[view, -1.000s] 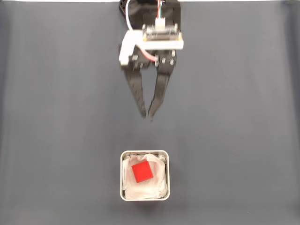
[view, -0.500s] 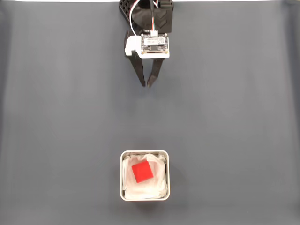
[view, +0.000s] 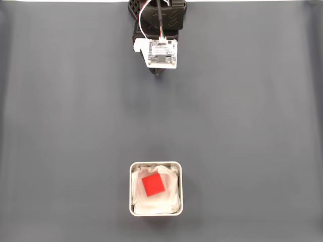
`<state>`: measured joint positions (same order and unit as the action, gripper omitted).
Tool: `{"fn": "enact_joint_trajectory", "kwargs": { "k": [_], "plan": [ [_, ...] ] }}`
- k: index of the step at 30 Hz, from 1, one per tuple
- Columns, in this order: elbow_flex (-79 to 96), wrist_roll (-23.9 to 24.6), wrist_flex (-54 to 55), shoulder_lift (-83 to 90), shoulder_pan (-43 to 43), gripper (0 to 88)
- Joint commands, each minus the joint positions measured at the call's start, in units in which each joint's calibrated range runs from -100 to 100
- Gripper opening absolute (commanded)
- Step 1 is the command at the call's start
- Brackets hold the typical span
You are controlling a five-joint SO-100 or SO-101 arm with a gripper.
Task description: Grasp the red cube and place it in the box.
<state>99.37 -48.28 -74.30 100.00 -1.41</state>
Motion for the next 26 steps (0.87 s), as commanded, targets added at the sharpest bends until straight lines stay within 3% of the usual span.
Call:
{"fn": "enact_joint_trajectory", "kwargs": {
  "k": [1,26],
  "plan": [
    [0.5,-0.2,-1.4,-0.1,0.6,0.0],
    [0.5,-0.5,-1.5,-0.1,0.6,0.1]
  ]
}}
